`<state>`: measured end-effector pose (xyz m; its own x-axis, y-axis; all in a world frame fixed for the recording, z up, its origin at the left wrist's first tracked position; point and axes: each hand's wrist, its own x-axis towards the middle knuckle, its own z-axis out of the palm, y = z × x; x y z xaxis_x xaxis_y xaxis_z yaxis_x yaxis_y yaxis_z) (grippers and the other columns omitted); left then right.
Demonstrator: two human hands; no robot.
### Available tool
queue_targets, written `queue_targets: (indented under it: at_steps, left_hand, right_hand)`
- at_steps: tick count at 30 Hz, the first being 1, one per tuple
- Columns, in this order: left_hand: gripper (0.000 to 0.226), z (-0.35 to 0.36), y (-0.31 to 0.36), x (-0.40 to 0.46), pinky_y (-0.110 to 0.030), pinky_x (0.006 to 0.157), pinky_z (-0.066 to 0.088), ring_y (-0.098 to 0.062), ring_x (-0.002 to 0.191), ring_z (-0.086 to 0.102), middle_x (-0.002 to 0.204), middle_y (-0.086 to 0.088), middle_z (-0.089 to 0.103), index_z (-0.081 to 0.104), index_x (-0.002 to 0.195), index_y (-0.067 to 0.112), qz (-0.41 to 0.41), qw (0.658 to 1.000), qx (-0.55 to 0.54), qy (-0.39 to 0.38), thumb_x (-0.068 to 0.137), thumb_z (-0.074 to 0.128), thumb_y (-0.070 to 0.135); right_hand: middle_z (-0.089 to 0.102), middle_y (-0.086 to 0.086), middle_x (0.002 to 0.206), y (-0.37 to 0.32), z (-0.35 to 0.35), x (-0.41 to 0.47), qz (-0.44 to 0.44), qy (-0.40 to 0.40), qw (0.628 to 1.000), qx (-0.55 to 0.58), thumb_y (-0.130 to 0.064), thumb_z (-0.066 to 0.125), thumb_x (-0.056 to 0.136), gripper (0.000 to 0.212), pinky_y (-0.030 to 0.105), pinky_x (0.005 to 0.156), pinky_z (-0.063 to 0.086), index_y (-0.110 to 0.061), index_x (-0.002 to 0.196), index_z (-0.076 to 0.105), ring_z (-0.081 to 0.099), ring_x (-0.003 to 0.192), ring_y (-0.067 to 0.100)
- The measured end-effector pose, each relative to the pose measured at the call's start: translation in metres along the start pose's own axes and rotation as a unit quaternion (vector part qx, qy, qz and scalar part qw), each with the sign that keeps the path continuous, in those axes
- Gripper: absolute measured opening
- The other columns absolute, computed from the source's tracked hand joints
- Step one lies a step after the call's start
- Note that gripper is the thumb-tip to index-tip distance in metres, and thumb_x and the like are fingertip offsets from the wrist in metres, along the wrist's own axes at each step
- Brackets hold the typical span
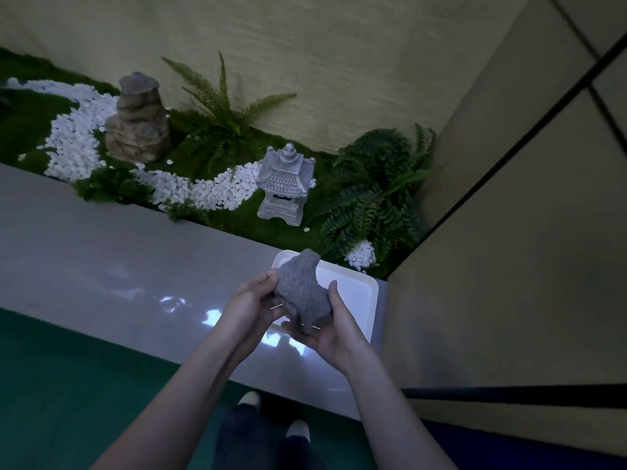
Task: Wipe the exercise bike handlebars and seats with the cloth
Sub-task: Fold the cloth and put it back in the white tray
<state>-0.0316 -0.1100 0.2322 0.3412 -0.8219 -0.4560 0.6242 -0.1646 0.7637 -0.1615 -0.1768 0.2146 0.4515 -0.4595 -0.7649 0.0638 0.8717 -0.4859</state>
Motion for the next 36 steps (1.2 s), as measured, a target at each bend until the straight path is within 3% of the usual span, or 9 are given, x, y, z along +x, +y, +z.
queue_targets:
  at_steps: [7, 10, 14, 19, 22, 25, 29, 32, 36]
  left_hand:
    - [0.02, 0.001, 0.016, 0.053, -0.031, 0.069, 0.055, -0.017, 0.073, 0.064, 0.082, -0.008, 0.065, 0.056, 0.092, 0.001, -0.021, 0.996, -0.024, -0.085, 0.096, 0.037, 0.005]
    - [0.019, -0.005, 0.018, 0.069, -0.033, 0.073, 0.053, -0.018, 0.076, 0.063, 0.078, -0.007, 0.066, 0.058, 0.085, 0.003, -0.036, 0.992, -0.049, -0.111, 0.09, 0.04, 0.001]
    - [0.018, -0.014, 0.008, 0.085, -0.032, 0.064, 0.053, -0.024, 0.074, 0.062, 0.078, -0.013, 0.068, 0.067, 0.074, 0.003, -0.137, 0.983, -0.096, -0.076, 0.077, 0.057, 0.018]
    - [0.061, -0.013, -0.025, 0.12, -0.034, 0.072, 0.056, -0.028, 0.097, 0.068, 0.109, -0.015, 0.069, 0.06, 0.115, 0.004, -0.284, 0.953, 0.026, -0.103, 0.09, 0.044, 0.057]
    - [0.042, -0.01, -0.044, 0.144, -0.032, 0.071, 0.054, -0.023, 0.094, 0.068, 0.108, -0.012, 0.069, 0.064, 0.111, 0.01, -0.218, 0.969, 0.093, -0.074, 0.093, 0.051, 0.045]
    - [0.027, -0.012, -0.068, 0.164, -0.031, 0.067, 0.052, -0.024, 0.091, 0.067, 0.107, -0.015, 0.068, 0.059, 0.106, 0.007, -0.128, 0.973, 0.193, -0.001, 0.092, 0.059, 0.03]
    - [0.01, -0.023, -0.109, 0.192, -0.028, 0.068, 0.05, -0.016, 0.088, 0.062, 0.1, -0.005, 0.064, 0.05, 0.103, 0.016, -0.032, 0.941, 0.335, 0.041, 0.095, 0.053, 0.022]
    - [0.008, -0.036, -0.142, 0.217, -0.032, 0.068, 0.048, -0.014, 0.08, 0.061, 0.088, 0.002, 0.061, 0.046, 0.103, 0.019, -0.001, 0.922, 0.385, 0.047, 0.096, 0.05, 0.019]
    - [0.01, -0.055, -0.185, 0.251, -0.043, 0.068, 0.048, -0.027, 0.075, 0.061, 0.077, -0.002, 0.06, 0.043, 0.1, 0.016, 0.051, 0.89, 0.452, 0.038, 0.096, 0.051, 0.021]
  right_hand:
    - [0.061, 0.019, 0.127, -0.027, 0.013, 0.028, -0.12, 0.018, 0.984, 0.133, -0.045, 0.045, 0.097, 0.045, 0.037, 0.069, 0.053, -0.008, 0.114, 0.064, 0.06, 0.111, 0.034]
    - [0.055, 0.01, 0.135, -0.038, 0.012, 0.036, -0.201, 0.053, 0.973, 0.102, -0.018, 0.057, 0.095, 0.042, 0.042, 0.078, 0.058, -0.019, 0.135, 0.046, 0.063, 0.111, 0.026]
    - [0.06, -0.005, 0.125, -0.048, 0.009, 0.043, -0.254, 0.052, 0.965, 0.026, -0.009, 0.059, 0.093, 0.047, 0.052, 0.088, 0.054, -0.033, 0.132, 0.048, 0.064, 0.11, 0.023]
    - [0.059, -0.005, 0.121, -0.043, -0.003, 0.062, -0.243, 0.063, 0.968, -0.031, -0.006, 0.056, 0.094, 0.05, 0.039, 0.08, 0.058, -0.032, 0.136, 0.046, 0.068, 0.1, 0.018]
    - [0.055, -0.006, 0.123, -0.034, -0.021, 0.081, -0.232, 0.09, 0.965, -0.076, -0.009, 0.056, 0.096, 0.049, 0.045, 0.087, 0.056, -0.035, 0.136, 0.044, 0.064, 0.107, 0.023]
    - [0.047, -0.017, 0.119, -0.024, -0.043, 0.108, -0.261, 0.139, 0.938, -0.179, -0.007, 0.053, 0.097, 0.051, 0.036, 0.09, 0.054, -0.036, 0.137, 0.04, 0.057, 0.107, 0.009]
    - [0.049, -0.017, 0.11, -0.006, -0.07, 0.157, -0.296, 0.188, 0.882, -0.316, 0.011, 0.043, 0.091, 0.055, 0.01, 0.082, 0.043, -0.029, 0.129, 0.044, 0.053, 0.096, -0.004]
    - [0.055, -0.013, 0.117, 0.012, -0.09, 0.197, -0.316, 0.192, 0.856, -0.36, 0.014, 0.038, 0.085, 0.054, 0.017, 0.094, 0.043, -0.027, 0.118, 0.051, 0.051, 0.111, -0.001]
    - [0.057, -0.002, 0.112, 0.034, -0.122, 0.246, -0.339, 0.221, 0.826, -0.391, 0.013, 0.039, 0.087, 0.047, 0.016, 0.093, 0.04, -0.025, 0.107, 0.055, 0.052, 0.106, 0.001]
